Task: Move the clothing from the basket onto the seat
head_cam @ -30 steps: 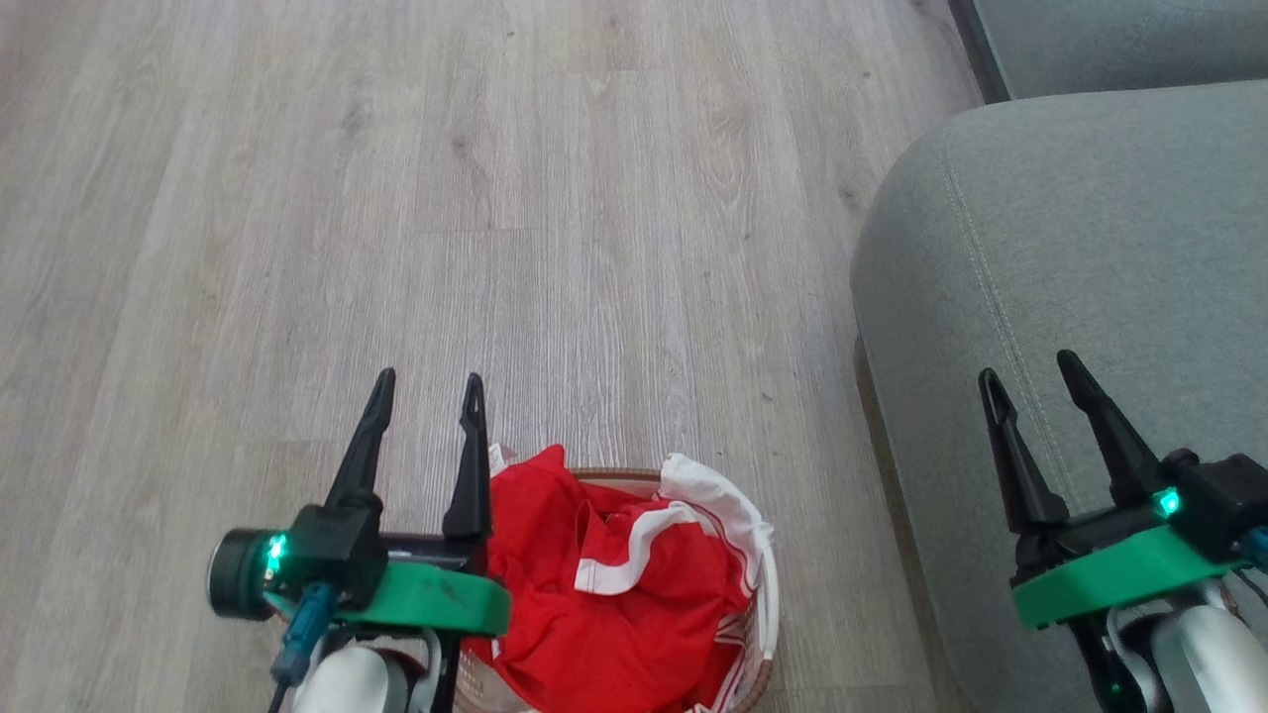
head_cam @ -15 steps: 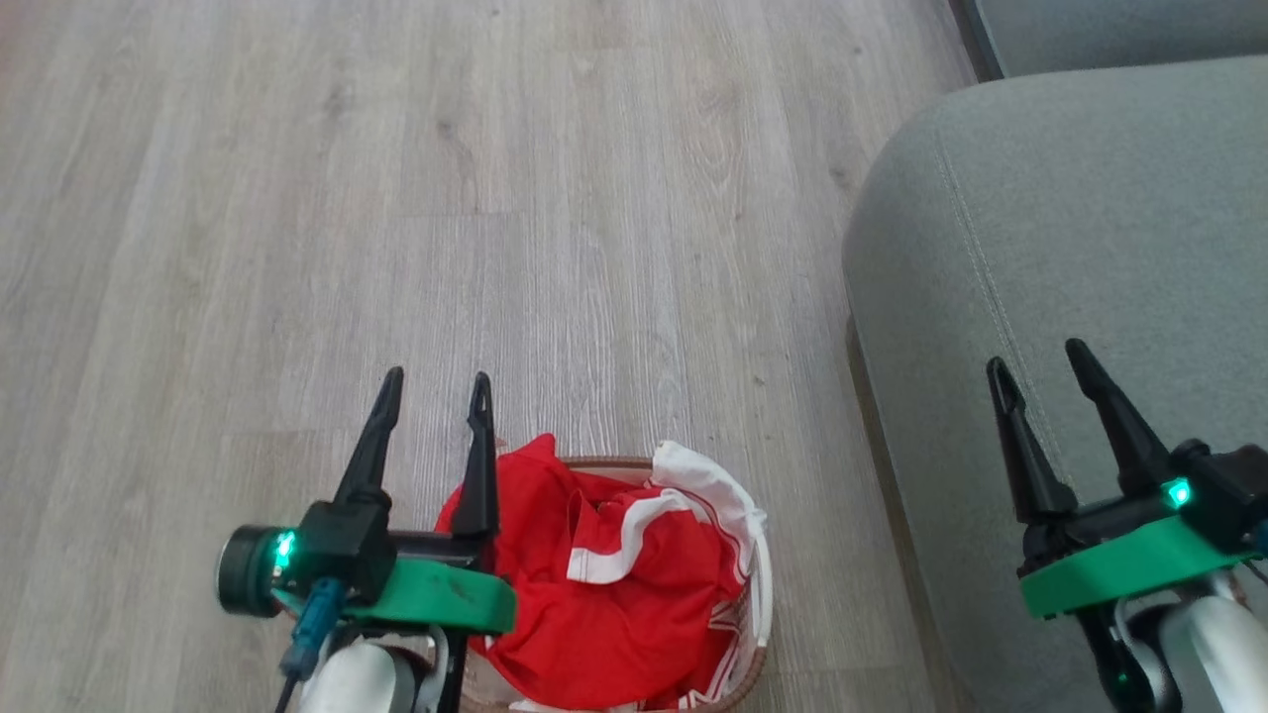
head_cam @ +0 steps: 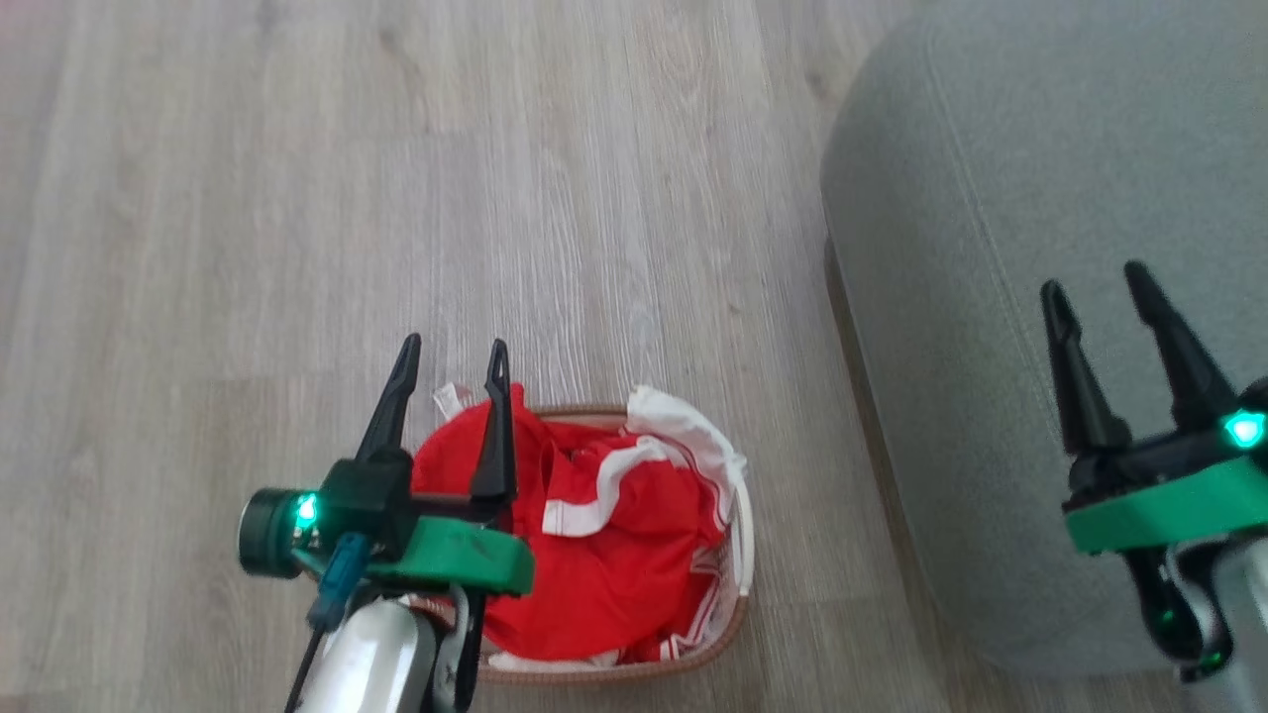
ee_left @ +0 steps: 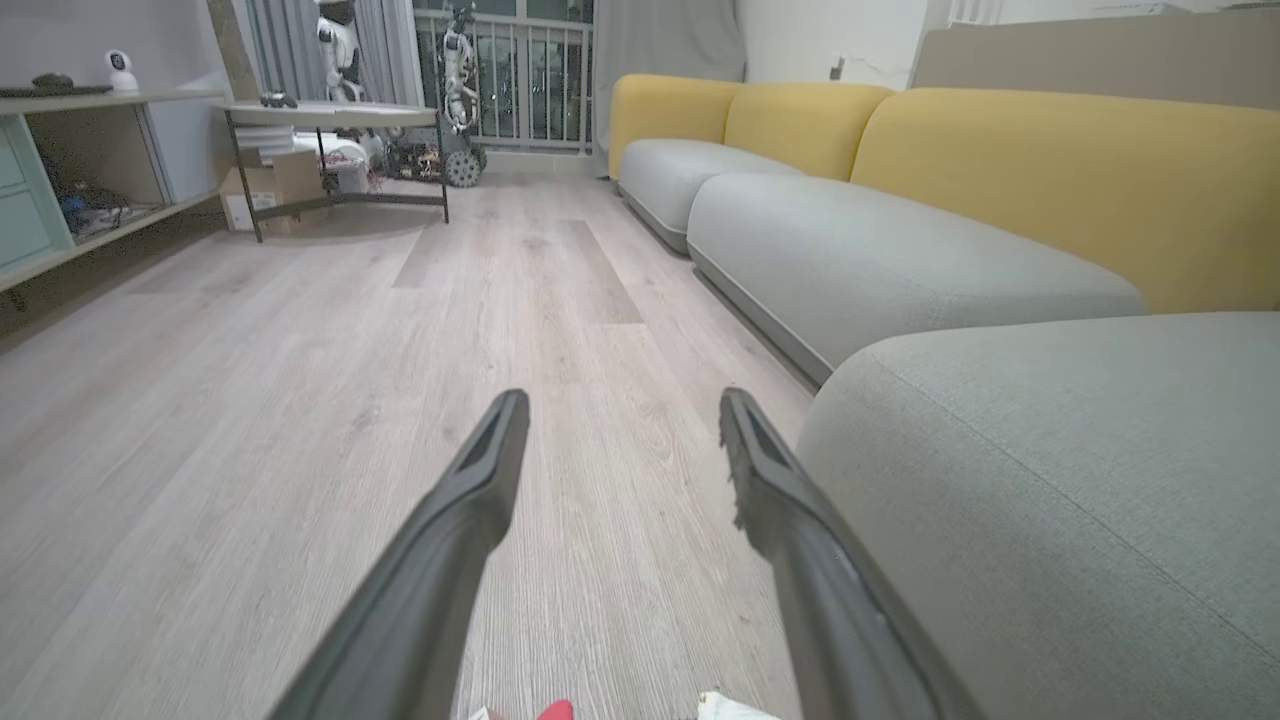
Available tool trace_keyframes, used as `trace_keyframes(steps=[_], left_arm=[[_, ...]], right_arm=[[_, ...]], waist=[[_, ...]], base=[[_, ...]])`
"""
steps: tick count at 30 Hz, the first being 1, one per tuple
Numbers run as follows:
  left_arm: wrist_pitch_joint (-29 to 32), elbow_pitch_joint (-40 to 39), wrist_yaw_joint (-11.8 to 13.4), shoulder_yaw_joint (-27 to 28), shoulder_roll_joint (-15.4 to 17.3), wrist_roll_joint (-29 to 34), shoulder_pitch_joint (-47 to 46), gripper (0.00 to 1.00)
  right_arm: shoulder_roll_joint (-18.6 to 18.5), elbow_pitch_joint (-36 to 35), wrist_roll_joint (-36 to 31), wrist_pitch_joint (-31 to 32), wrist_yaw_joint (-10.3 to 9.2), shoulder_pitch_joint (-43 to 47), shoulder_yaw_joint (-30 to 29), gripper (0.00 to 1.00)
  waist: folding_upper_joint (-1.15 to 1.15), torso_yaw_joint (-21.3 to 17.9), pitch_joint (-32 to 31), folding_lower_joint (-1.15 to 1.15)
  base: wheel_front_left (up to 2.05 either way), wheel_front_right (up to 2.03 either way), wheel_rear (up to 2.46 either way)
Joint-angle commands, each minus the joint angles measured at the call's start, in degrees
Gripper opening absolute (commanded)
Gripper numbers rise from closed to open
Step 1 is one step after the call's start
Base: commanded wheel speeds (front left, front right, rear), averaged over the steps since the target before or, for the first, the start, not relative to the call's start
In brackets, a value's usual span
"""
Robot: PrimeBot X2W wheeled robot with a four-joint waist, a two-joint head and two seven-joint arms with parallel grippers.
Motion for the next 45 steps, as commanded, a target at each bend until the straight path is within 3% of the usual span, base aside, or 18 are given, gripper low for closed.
trace_keyframes(steps=[1, 20, 34, 45], left_arm=[[-0.5, -1.2, 0.7, 1.1, 0.4, -0.4, -2.9, 1.0], [-0.5, 19.7, 1.6, -5.3, 0.4, -9.1, -15.2, 1.0], [-0.5, 42.0, -2.9, -12.5, 0.4, -21.5, -27.5, 1.0], [-0.5, 54.8, -4.2, -19.9, 0.4, -26.6, -37.3, 1.0]], right_arm=[[-1.8, -2.4, 0.5, -0.5, -0.01, -2.2, 0.3, 1.0], [-5.9, -6.1, 5.7, -0.5, -0.01, -10.7, -0.6, 1.0], [-8.5, -11.0, 9.2, -0.5, -0.01, -16.5, -1.8, 1.0], [-7.7, -16.0, 10.5, -0.5, -0.01, -21.0, -4.7, 1.0]], waist=[[0.0, -0.6, 1.9, 0.0], [0.0, -4.7, 16.5, 0.0], [0.0, -7.6, 28.6, 0.0], [0.0, -10.3, 36.5, 0.0]], base=[[0.0, 0.0, 0.0], [0.0, 0.0, 0.0], [0.0, 0.0, 0.0], [0.0, 0.0, 0.0]])
